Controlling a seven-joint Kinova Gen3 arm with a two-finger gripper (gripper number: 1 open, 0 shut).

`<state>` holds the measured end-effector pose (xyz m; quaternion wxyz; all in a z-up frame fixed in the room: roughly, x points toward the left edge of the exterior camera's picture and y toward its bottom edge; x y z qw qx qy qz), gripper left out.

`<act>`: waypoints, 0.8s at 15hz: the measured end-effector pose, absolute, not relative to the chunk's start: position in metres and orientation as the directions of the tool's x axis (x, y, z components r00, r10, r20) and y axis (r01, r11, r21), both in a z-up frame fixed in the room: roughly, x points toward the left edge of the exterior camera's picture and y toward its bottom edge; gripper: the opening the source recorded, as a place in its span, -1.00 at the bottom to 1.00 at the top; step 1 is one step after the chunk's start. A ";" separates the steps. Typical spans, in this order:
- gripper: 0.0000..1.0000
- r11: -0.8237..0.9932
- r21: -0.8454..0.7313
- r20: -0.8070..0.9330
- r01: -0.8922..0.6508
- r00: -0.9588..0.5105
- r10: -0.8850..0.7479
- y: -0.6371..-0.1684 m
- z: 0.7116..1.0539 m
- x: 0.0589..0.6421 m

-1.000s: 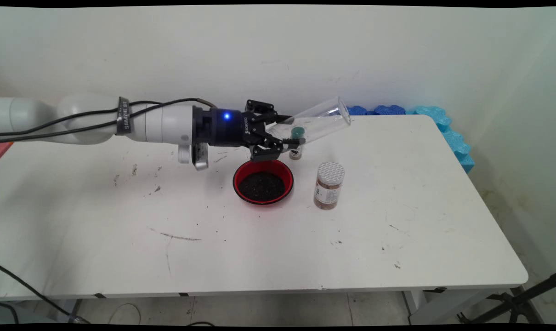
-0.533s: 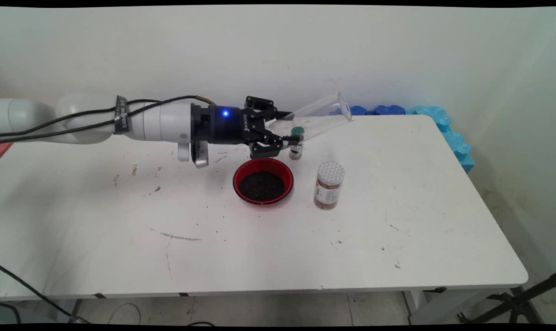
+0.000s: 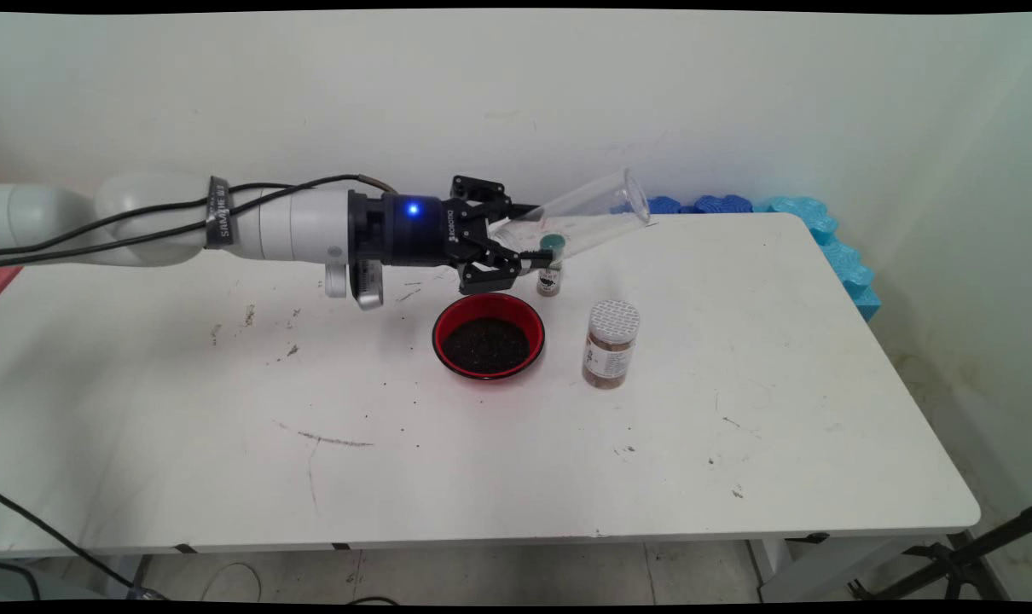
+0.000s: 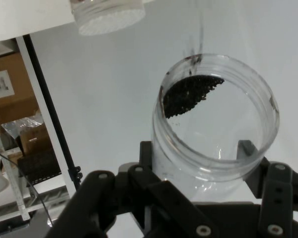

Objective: Pour the black seasoning powder in the red bowl

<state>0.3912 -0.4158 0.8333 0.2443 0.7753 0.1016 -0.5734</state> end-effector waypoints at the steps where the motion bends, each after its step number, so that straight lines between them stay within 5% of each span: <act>1: -1.00 -0.860 0.268 -0.936 0.434 0.327 -0.127 -0.415 0.833 0.392; 12: -1.00 -0.847 0.431 -0.859 0.312 0.430 -0.278 -0.416 0.848 0.401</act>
